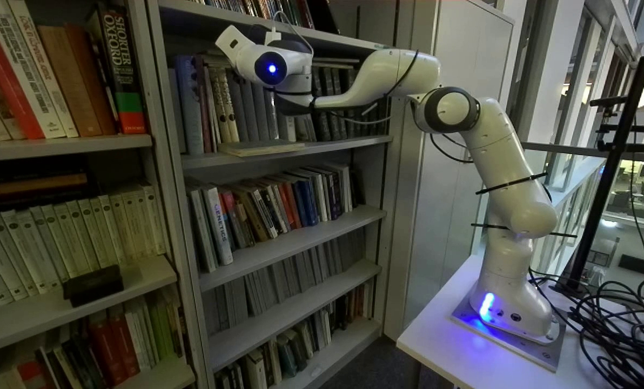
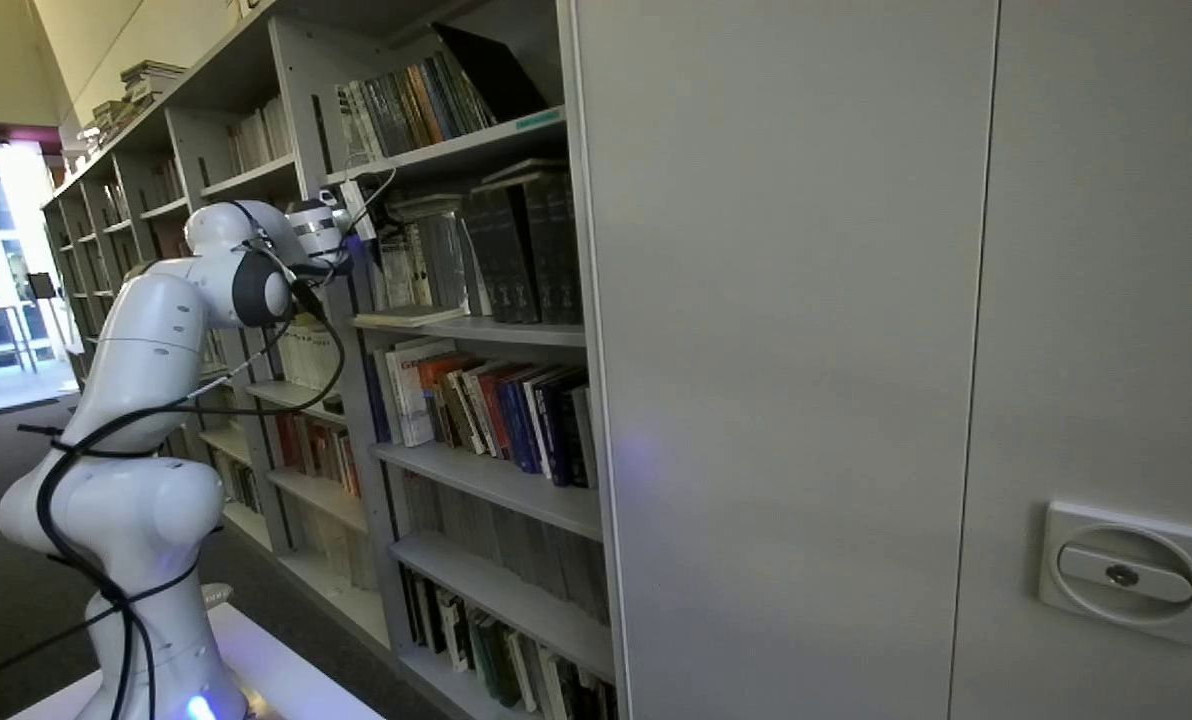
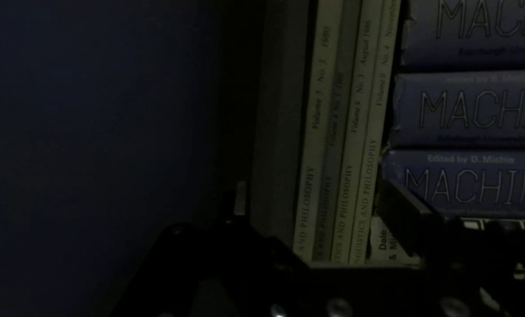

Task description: Pick up the book and arrange it on the shelf with the other books

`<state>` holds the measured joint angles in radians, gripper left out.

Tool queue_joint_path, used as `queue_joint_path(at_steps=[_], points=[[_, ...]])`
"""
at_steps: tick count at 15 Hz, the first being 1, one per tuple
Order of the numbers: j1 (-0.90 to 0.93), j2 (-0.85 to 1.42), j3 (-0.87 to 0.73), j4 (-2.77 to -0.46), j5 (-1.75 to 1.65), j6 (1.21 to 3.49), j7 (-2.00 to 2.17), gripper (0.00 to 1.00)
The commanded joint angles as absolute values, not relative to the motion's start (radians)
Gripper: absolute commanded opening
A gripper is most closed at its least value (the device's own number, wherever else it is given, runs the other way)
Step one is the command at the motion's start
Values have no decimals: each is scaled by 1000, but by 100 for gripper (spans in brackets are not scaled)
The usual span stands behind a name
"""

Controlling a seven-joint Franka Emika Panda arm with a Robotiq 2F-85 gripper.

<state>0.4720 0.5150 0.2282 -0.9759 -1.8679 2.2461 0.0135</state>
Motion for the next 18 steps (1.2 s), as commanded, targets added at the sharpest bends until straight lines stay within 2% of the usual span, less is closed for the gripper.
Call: queue_joint_path(at_steps=[1, 11, 12, 13, 18], points=[[464, 494, 235, -987, -1862, 2273, 18, 100], [497, 430, 247, -1076, -1884, 2255, 77, 100], [499, 424, 246, -1087, -1885, 2250, 81, 75], [500, 414, 244, -1100, -1884, 2248, 86, 74], [493, 366, 236, -1164, -1885, 2238, 113, 34]])
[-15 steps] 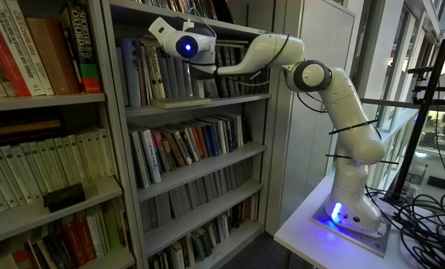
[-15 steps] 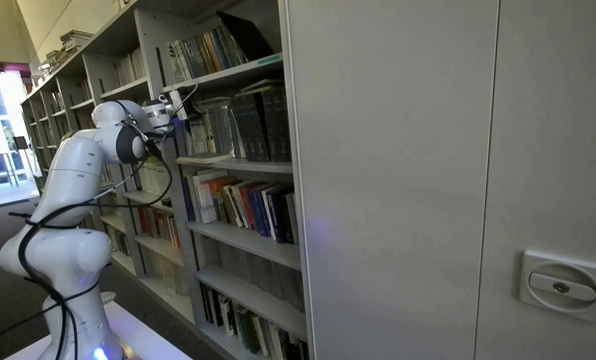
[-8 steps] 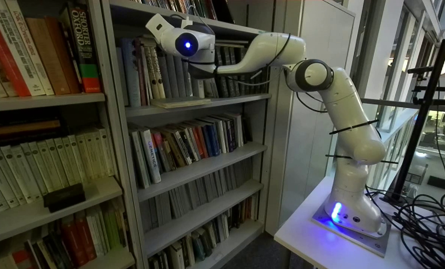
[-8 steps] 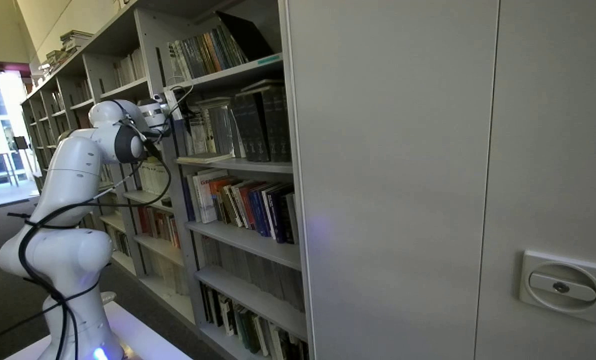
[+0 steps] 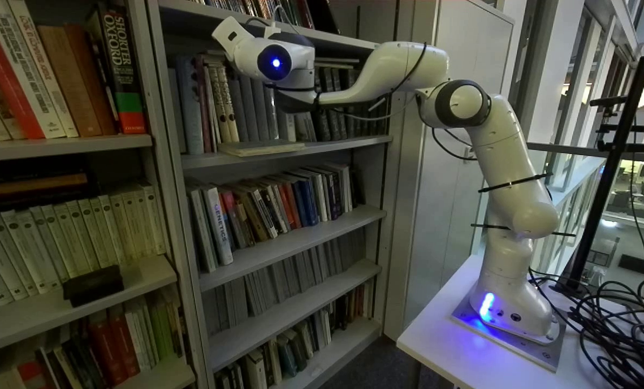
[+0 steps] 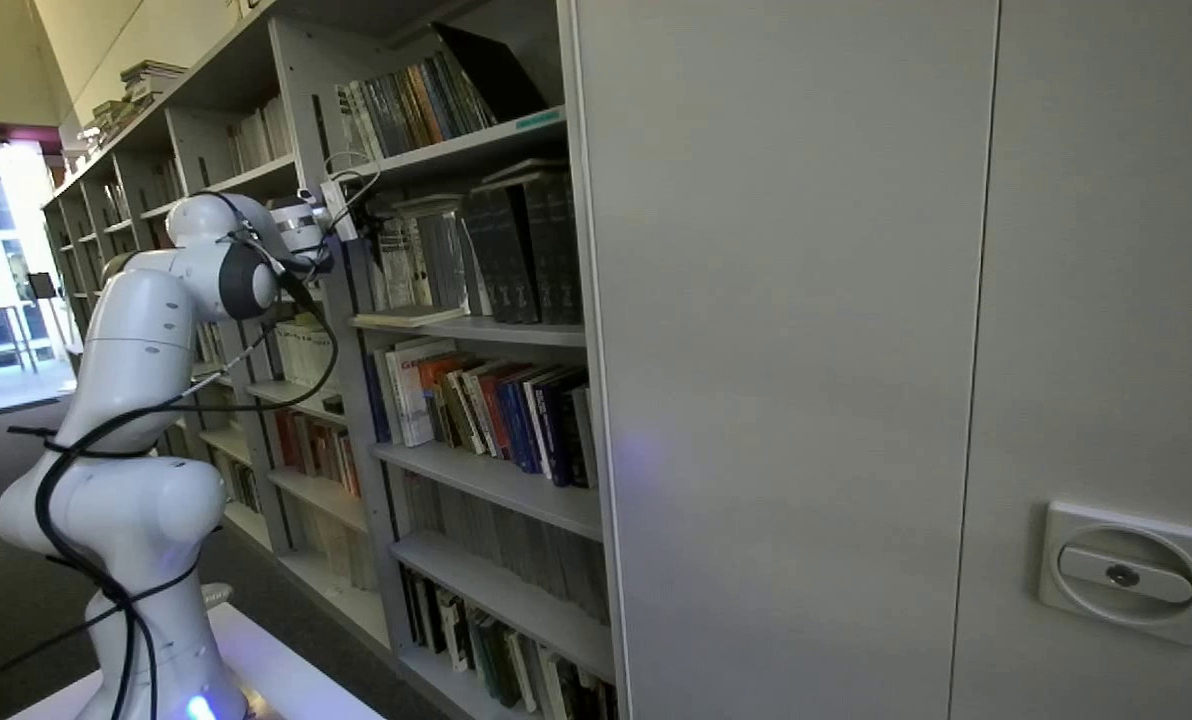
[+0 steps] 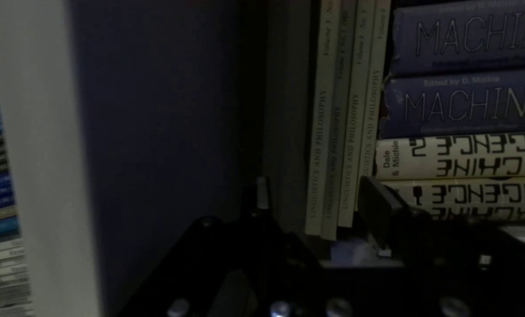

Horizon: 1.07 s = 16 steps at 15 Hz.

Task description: Pick up the book and arrange it on the shelf with the other books

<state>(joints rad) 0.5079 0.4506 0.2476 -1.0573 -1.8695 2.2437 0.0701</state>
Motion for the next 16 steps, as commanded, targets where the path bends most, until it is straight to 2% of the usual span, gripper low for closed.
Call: queue_joint_path(at_steps=[1, 3, 5, 16], points=[[493, 359, 233, -1171, -1886, 2236, 116, 27], [491, 348, 226, -1185, -1886, 2235, 115, 11], [488, 342, 220, -1191, -1886, 2237, 110, 0], [473, 375, 188, -1154, -1876, 2248, 77, 0]])
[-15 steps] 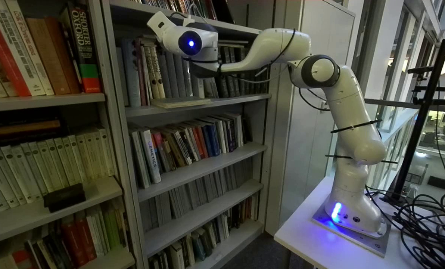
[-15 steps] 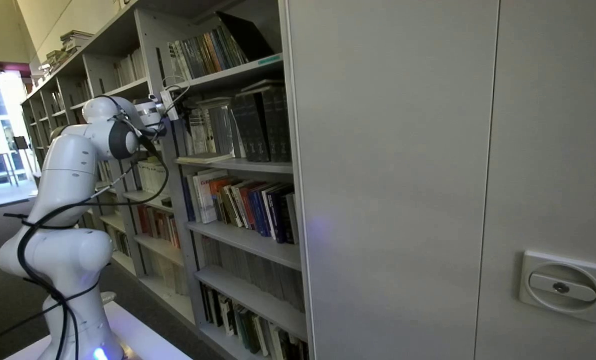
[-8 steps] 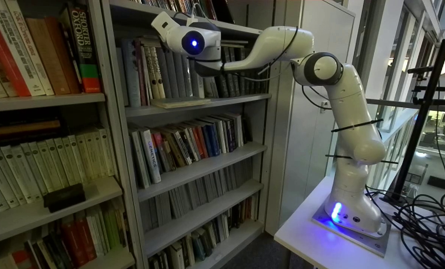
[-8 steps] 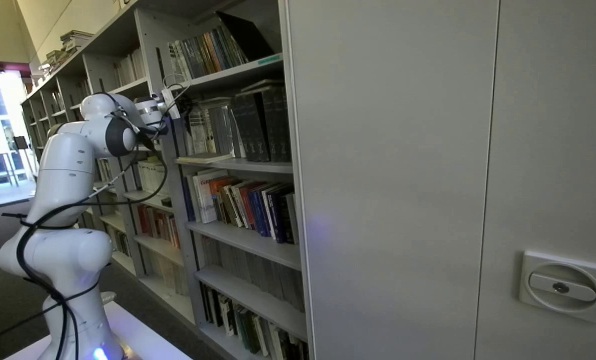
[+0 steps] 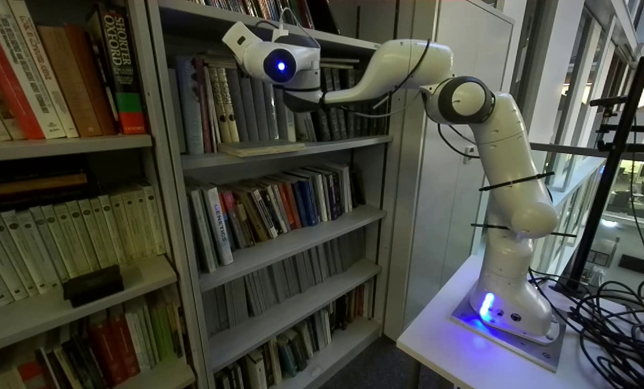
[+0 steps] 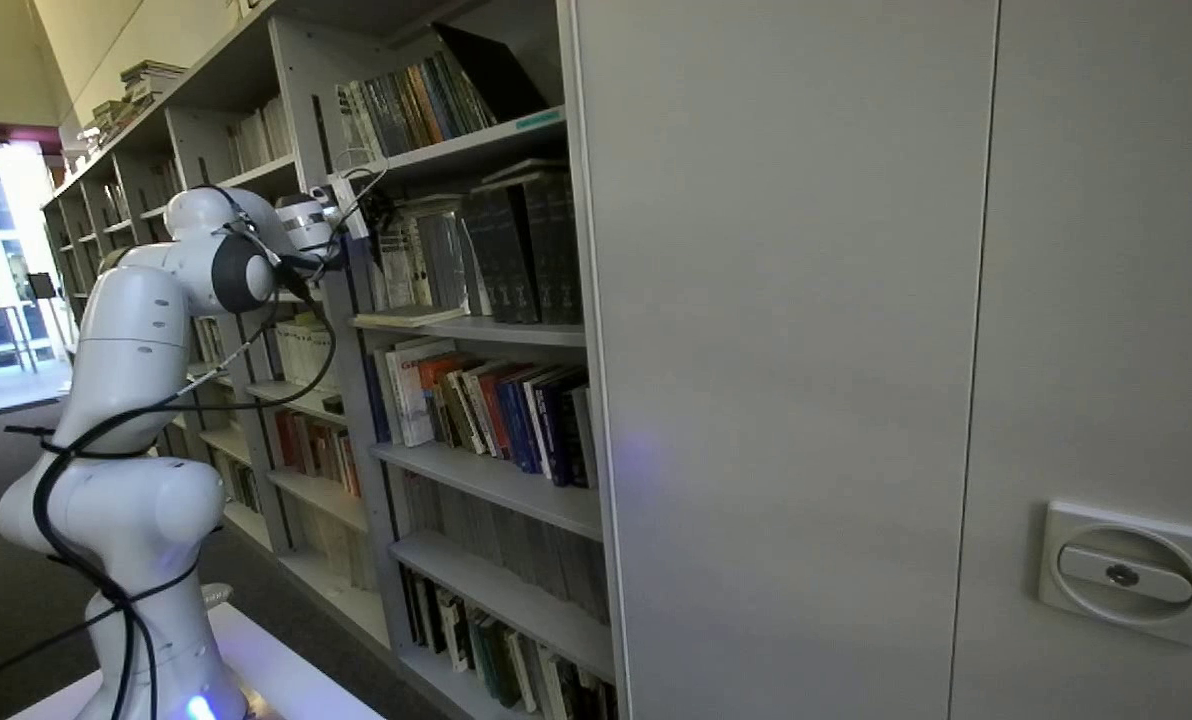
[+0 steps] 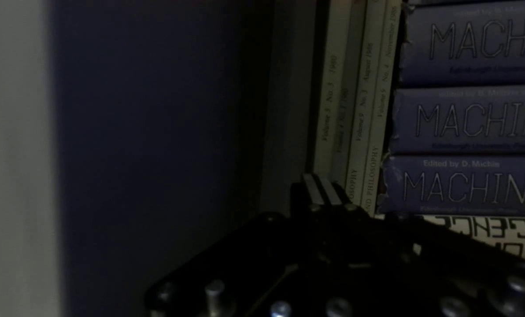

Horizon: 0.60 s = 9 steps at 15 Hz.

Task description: Pick up the book and arrange it on the shelf with the other books

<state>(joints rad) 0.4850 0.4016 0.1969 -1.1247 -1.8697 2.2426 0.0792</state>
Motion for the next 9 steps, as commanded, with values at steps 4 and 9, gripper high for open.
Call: queue_joint_path(at_steps=[4, 9], points=[[471, 383, 183, -1144, -1874, 2249, 71, 0], [471, 386, 176, -1140, -1871, 2247, 67, 0]])
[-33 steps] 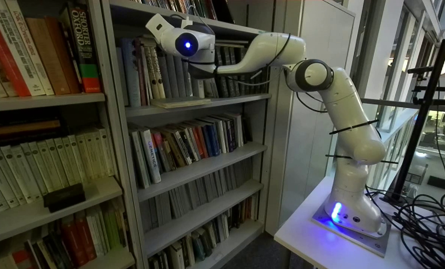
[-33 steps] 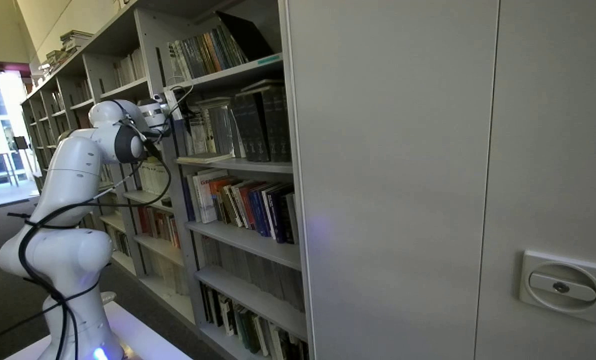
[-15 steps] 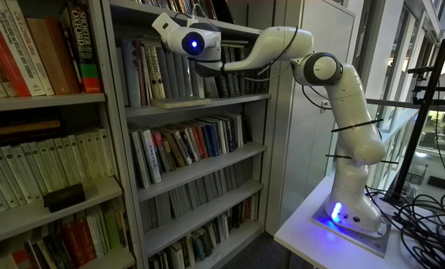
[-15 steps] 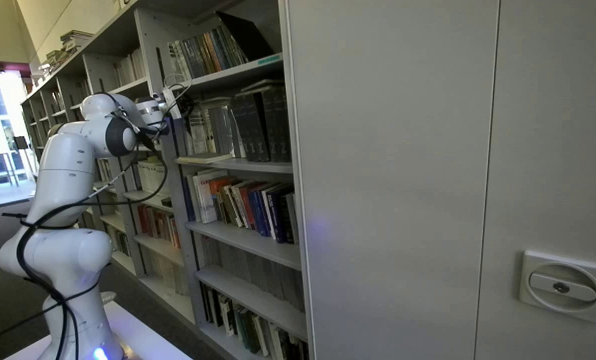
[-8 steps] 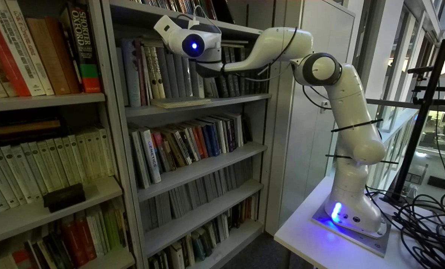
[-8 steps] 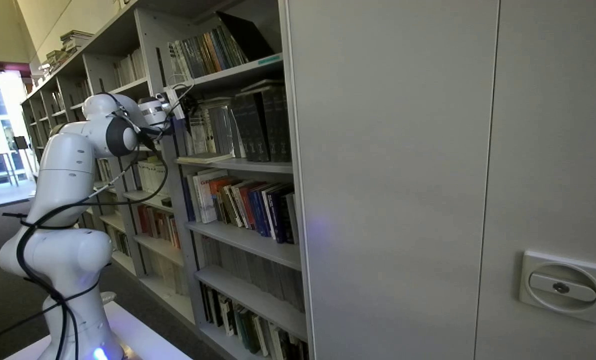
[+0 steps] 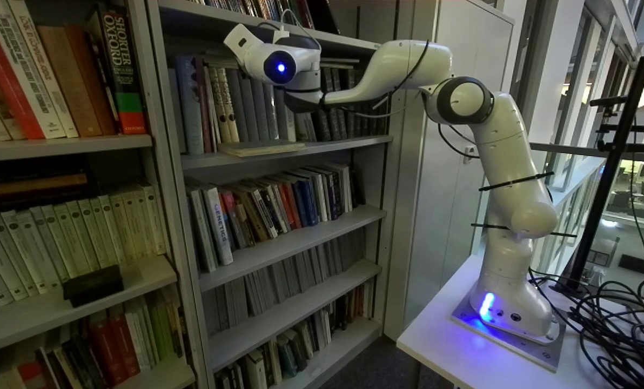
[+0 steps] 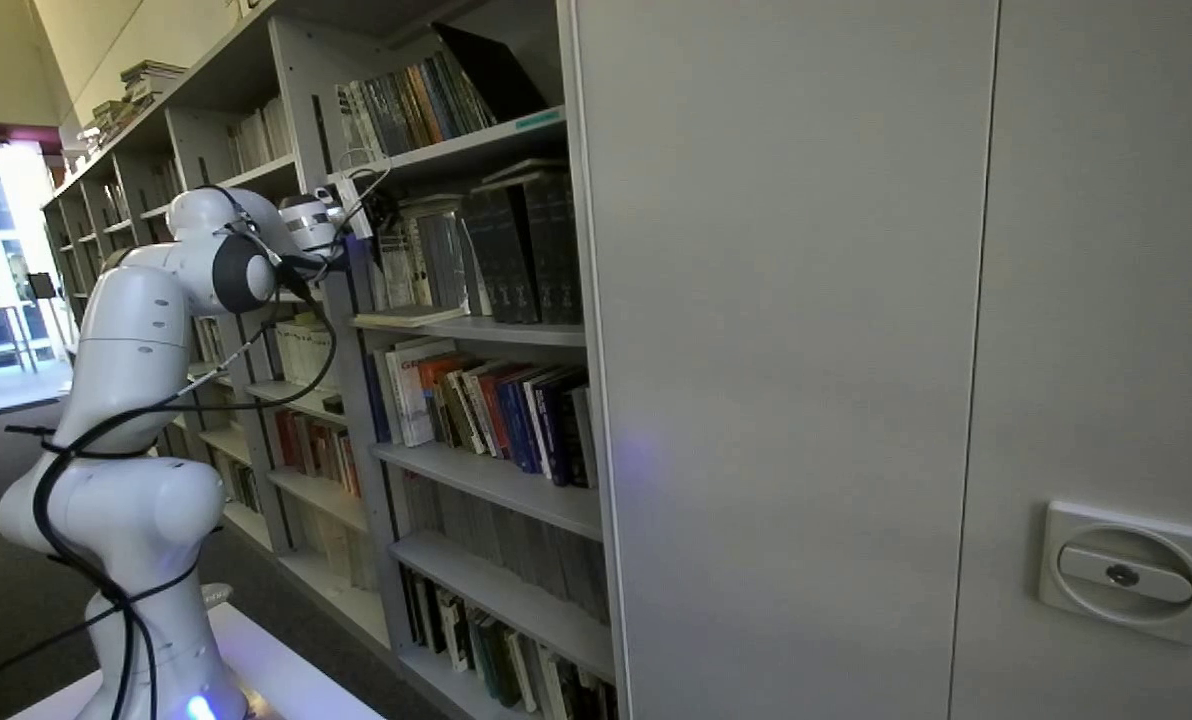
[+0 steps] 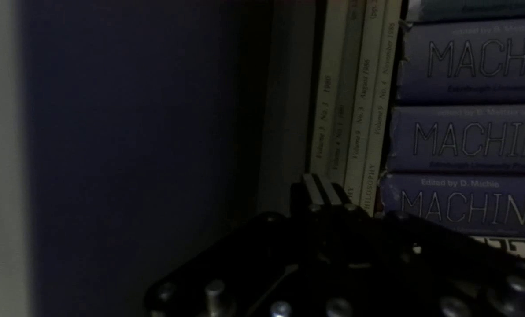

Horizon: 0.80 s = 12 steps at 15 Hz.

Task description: Pick up the book and arrange it on the shelf with the other books

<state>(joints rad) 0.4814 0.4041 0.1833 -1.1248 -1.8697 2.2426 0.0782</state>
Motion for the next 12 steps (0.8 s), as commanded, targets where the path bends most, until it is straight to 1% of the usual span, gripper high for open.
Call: queue_joint_path(at_steps=[1, 12], points=[[470, 385, 175, -1140, -1871, 2246, 67, 0], [453, 367, 146, -1162, -1866, 2227, 68, 0]])
